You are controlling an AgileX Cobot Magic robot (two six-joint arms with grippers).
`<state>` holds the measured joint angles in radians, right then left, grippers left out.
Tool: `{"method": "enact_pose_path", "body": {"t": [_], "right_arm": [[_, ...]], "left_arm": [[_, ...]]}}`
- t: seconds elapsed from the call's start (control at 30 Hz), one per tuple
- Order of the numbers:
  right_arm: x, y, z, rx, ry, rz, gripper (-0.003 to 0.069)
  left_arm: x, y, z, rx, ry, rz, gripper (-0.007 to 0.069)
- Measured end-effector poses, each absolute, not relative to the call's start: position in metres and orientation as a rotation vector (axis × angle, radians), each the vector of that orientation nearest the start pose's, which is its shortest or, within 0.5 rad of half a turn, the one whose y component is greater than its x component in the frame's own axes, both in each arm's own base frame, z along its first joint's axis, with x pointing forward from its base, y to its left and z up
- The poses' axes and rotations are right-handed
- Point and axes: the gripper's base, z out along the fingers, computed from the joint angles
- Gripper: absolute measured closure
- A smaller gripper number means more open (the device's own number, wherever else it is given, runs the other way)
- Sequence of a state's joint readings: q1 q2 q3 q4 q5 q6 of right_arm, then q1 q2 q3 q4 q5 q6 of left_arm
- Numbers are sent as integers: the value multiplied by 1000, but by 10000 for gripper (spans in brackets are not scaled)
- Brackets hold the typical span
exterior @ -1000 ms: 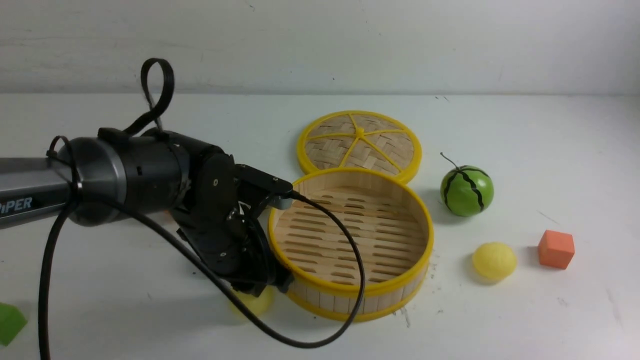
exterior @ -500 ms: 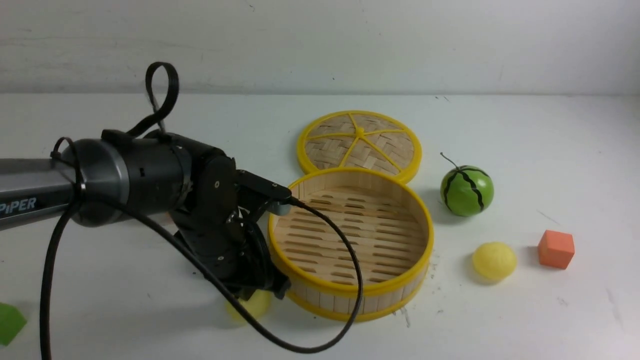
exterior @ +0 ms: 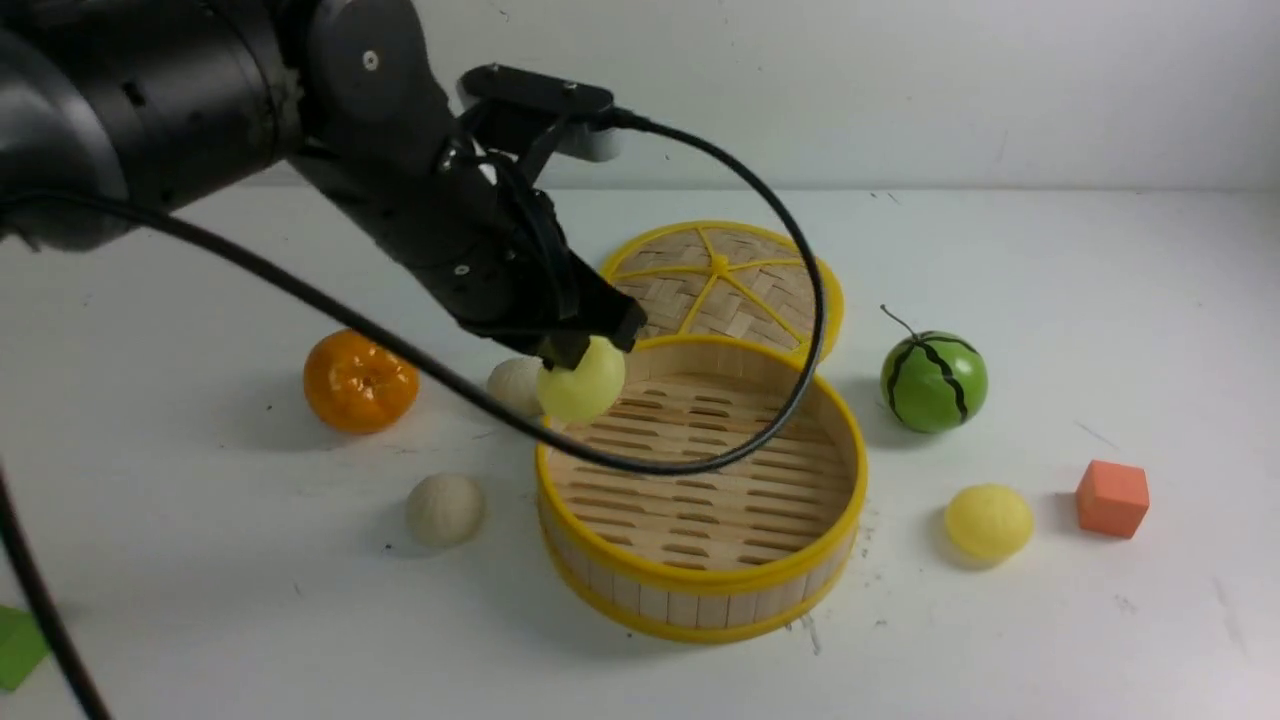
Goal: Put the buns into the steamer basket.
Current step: Use the left arm to put the steamed stuffed bun into the steamer, then use the left arm to grab a steamed stuffed bun
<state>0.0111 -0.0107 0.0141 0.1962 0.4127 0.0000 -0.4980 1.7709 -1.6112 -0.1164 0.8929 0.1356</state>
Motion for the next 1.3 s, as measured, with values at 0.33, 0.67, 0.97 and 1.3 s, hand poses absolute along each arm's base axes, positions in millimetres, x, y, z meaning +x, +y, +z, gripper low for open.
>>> {"method": "enact_pose_path", "body": {"t": [0.33, 0.67, 0.97, 1.3], "right_arm": [[51, 8, 173, 107, 1894, 204, 419], [51, 8, 173, 107, 1894, 204, 419], [51, 8, 173, 107, 1894, 204, 419], [51, 8, 173, 107, 1894, 204, 419]], "left_arm": [[426, -241, 248, 785, 2550, -76, 634], [435, -247, 227, 758, 2618, -93, 382], [404, -228, 294, 663, 2658, -89, 360], [346, -148, 292, 556, 2816, 8, 638]]}}
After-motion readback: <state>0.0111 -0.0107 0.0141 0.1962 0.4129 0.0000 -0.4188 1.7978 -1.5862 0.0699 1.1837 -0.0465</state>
